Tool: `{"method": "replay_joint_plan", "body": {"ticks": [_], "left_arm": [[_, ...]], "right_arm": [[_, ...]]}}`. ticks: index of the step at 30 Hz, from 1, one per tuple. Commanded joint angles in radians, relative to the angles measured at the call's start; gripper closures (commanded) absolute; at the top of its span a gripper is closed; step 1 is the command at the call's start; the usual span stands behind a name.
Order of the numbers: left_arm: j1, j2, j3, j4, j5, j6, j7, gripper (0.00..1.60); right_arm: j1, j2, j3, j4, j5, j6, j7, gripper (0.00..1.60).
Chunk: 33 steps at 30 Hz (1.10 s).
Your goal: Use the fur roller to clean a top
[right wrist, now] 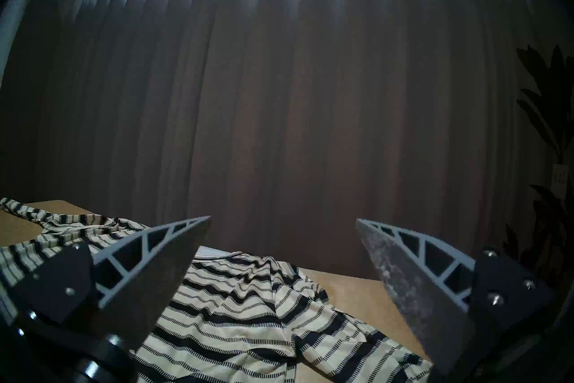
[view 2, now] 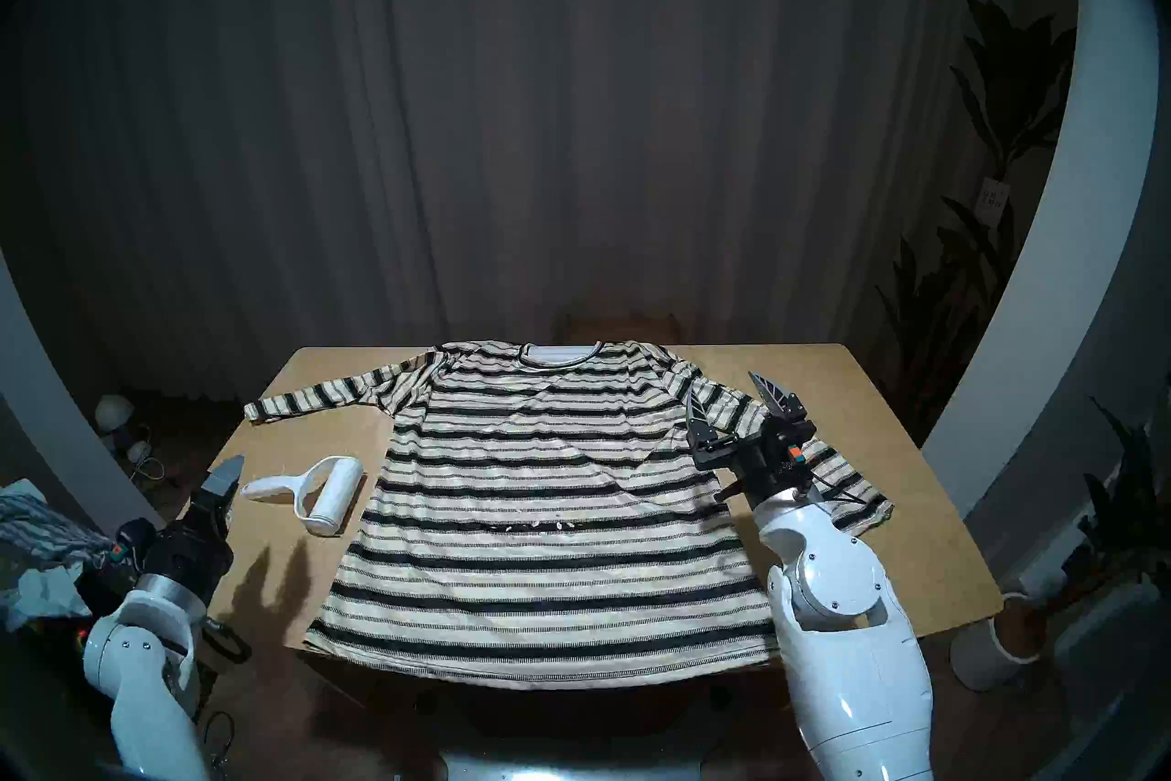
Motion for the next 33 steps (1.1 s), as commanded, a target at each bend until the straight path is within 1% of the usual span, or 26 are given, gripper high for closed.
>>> {"method": "replay_joint_plan", "body": {"ticks": [1,2,3,4,5,6,7,10,12,16,17,18,20,21,24,27,29,31,33], "left_arm": [[-0.056,0.109,-0.031,0.061,-0.157,0.124,-0.058,0.0],[-0.065,0.117,-0.033,0.073,-0.172,0.134,-0.058,0.0],[-0.075,0.132,-0.04,0.087,-0.188,0.165,-0.062,0.0],[-0.083,0.136,-0.042,0.095,-0.192,0.171,-0.063,0.0],[-0.094,0.157,-0.048,0.11,-0.208,0.203,-0.054,0.0],[-0.105,0.158,-0.052,0.118,-0.207,0.212,-0.048,0.0],[-0.114,0.173,-0.054,0.141,-0.231,0.229,-0.038,0.0],[-0.137,0.195,-0.062,0.191,-0.251,0.264,-0.019,0.0],[-0.151,0.2,-0.067,0.22,-0.262,0.278,0.001,0.0],[-0.165,0.187,-0.067,0.232,-0.261,0.271,0.038,0.0],[-0.168,0.172,-0.069,0.221,-0.258,0.256,0.062,0.0],[-0.17,0.169,-0.07,0.219,-0.264,0.259,0.069,0.0],[-0.168,0.164,-0.068,0.199,-0.244,0.239,0.084,0.0],[-0.175,0.15,-0.073,0.196,-0.262,0.241,0.103,0.0],[-0.182,0.152,-0.074,0.197,-0.273,0.247,0.128,0.0],[-0.196,0.153,-0.074,0.218,-0.296,0.26,0.16,0.0],[-0.202,0.153,-0.071,0.227,-0.296,0.258,0.189,0.0],[-0.201,0.155,-0.065,0.228,-0.279,0.247,0.197,0.0],[-0.208,0.142,-0.069,0.229,-0.293,0.242,0.214,0.0]], "right_arm": [[-0.034,-0.038,0.008,-0.042,-0.001,0.013,-0.047,0.0],[-0.036,-0.041,0.008,-0.044,-0.002,0.015,-0.054,0.0],[-0.038,-0.047,0.009,-0.046,-0.004,0.018,-0.065,0.0],[-0.039,-0.049,0.01,-0.047,-0.005,0.02,-0.071,0.0],[-0.041,-0.052,0.01,-0.05,-0.007,0.022,-0.08,0.0],[-0.041,-0.054,0.01,-0.052,-0.008,0.025,-0.085,0.0],[-0.042,-0.056,0.01,-0.055,-0.011,0.027,-0.093,0.0],[-0.045,-0.061,0.011,-0.063,-0.019,0.036,-0.114,0.0],[-0.046,-0.064,0.012,-0.068,-0.027,0.041,-0.127,0.0],[-0.048,-0.067,0.012,-0.073,-0.04,0.045,-0.142,0.0],[-0.049,-0.068,0.012,-0.074,-0.043,0.045,-0.144,0.0],[-0.049,-0.068,0.012,-0.074,-0.044,0.045,-0.145,0.0],[-0.05,-0.07,0.01,-0.076,-0.048,0.044,-0.149,0.0],[-0.051,-0.071,0.009,-0.077,-0.049,0.043,-0.151,0.0],[-0.054,-0.076,0.005,-0.081,-0.054,0.043,-0.156,0.0],[-0.057,-0.08,0.0,-0.086,-0.057,0.041,-0.16,0.0],[-0.058,-0.082,-0.003,-0.088,-0.058,0.04,-0.163,0.0],[-0.059,-0.083,-0.005,-0.088,-0.059,0.039,-0.166,0.0],[-0.061,-0.085,-0.006,-0.089,-0.061,0.038,-0.17,0.0]]}}
